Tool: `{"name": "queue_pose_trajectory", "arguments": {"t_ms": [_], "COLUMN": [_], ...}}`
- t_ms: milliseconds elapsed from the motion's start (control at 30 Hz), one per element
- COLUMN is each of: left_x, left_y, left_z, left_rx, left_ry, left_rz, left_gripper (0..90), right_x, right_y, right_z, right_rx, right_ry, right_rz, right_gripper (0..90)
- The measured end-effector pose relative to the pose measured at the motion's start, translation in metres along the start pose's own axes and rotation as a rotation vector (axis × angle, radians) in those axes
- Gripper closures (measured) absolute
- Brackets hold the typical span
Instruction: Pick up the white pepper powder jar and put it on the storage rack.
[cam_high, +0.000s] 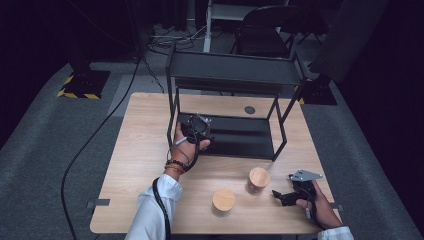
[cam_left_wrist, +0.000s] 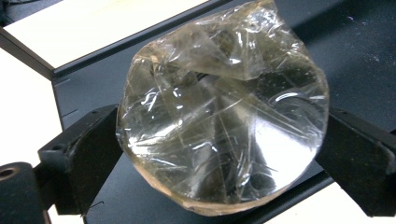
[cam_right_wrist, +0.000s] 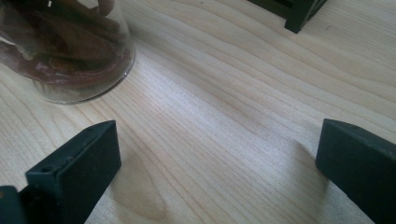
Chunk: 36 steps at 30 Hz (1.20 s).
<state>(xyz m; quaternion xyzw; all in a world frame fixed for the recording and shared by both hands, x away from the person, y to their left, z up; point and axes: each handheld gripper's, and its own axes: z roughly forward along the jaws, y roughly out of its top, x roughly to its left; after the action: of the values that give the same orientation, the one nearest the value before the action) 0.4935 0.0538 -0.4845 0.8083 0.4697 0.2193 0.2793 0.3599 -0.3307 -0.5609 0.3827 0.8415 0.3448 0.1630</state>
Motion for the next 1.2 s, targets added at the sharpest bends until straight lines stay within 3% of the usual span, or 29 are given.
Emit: {"name": "queue_pose_trajectory", "arguments": {"t_ms": [867,1200], "left_x": [0.005,0.004], "left_y": [-0.008,-0.017], "left_z": [-0.004,-0.013], "left_rx": [-0.06,-0.078], "left_ry": [-0.004,0.009], "left_rz": [0.016,0.054], "left_gripper": [3.9,3.9], "right_x": [0.0,0.0], "right_y": [0.0,0.0], "right_z": [0.0,0.0], "right_rx": [0.0,0.0], "right_ry": [0.0,0.0], "right_rz": [0.0,0.0], "right_gripper": [0.0,0.0]}}
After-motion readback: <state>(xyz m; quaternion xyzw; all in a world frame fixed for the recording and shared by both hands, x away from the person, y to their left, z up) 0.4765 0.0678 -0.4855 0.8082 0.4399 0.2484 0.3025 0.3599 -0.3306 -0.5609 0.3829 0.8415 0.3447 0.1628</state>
